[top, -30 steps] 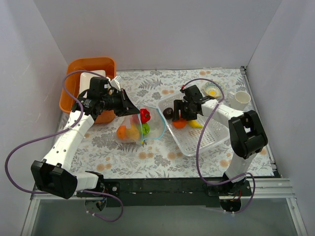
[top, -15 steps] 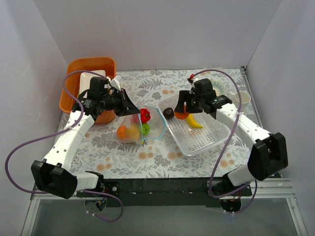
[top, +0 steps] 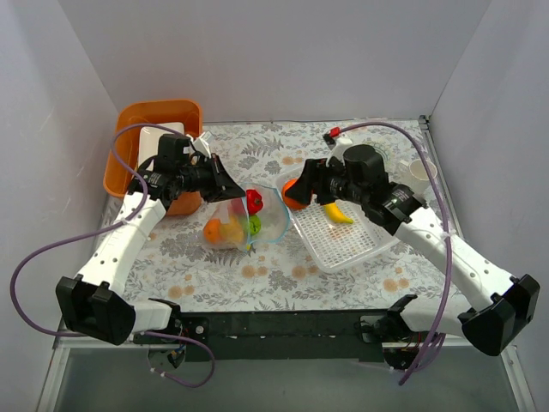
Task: Place the food in the zip-top bag and seal the zipper
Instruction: Pick up the fake fruit from the bin, then place the fake fruit in the zipper food storage bag.
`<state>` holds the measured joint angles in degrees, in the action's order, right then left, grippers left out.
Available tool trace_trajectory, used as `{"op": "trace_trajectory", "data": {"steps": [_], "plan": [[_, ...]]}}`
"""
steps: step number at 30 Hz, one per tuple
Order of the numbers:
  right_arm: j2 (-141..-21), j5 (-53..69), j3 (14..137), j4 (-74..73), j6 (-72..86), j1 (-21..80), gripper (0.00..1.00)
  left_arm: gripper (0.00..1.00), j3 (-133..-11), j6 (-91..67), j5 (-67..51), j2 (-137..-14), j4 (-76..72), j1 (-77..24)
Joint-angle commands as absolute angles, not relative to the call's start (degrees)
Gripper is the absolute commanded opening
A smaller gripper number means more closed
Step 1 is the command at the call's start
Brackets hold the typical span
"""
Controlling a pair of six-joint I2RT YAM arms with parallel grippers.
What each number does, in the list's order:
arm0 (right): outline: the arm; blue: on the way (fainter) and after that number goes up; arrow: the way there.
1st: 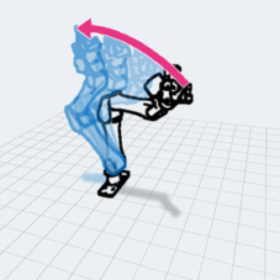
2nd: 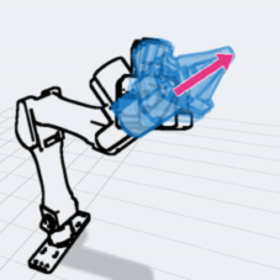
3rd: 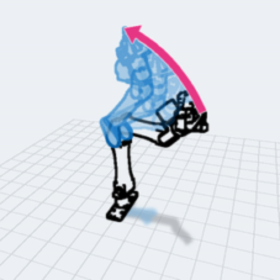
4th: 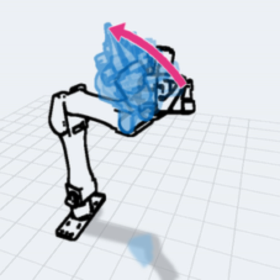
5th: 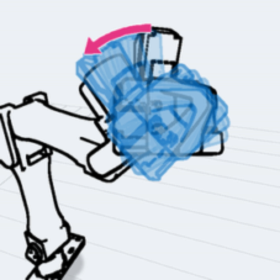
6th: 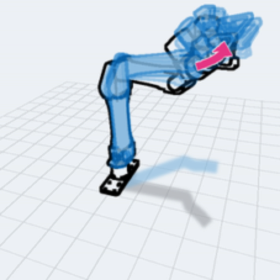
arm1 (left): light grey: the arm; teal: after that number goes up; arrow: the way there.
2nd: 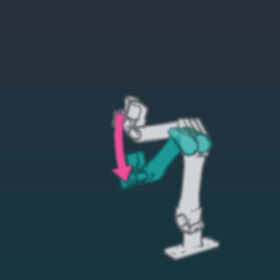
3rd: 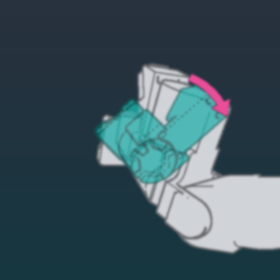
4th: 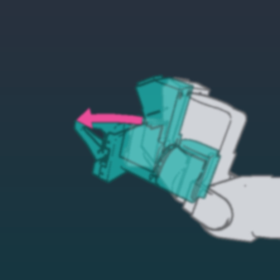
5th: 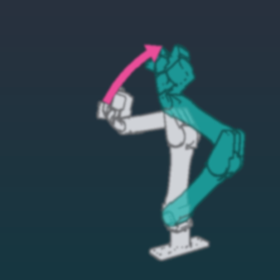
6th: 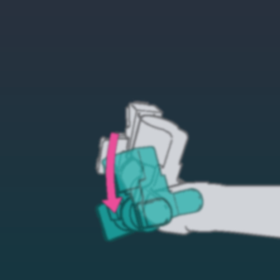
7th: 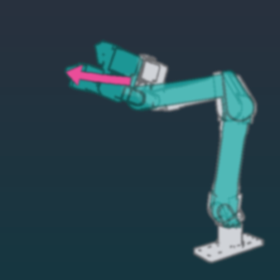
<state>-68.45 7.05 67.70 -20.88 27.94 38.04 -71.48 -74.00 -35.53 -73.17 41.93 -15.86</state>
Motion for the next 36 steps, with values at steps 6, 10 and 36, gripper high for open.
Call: {"op": "trace_trajectory", "data": {"steps": [6, 10, 36], "plan": [[-74.4, 4.6, 68.3, -15.5, 29.1, 46.9, 0.38, 0.00, -72.9, -76.7, -35.4, -75.2, 39.8, -15.9], [-80.0, 3.3, 72.1, -16.4, 26.3, 46.9, 0.39, 0.00, -72.4, -79.8, -38.4, -75.9, 36.6, -15.9], [-72.9, -18.1, 70.8, -24.9, 27.1, 43.2, 0.98, 0.00, -78.0, -81.0, -33.0, -75.4, 39.8, -15.8]]}}
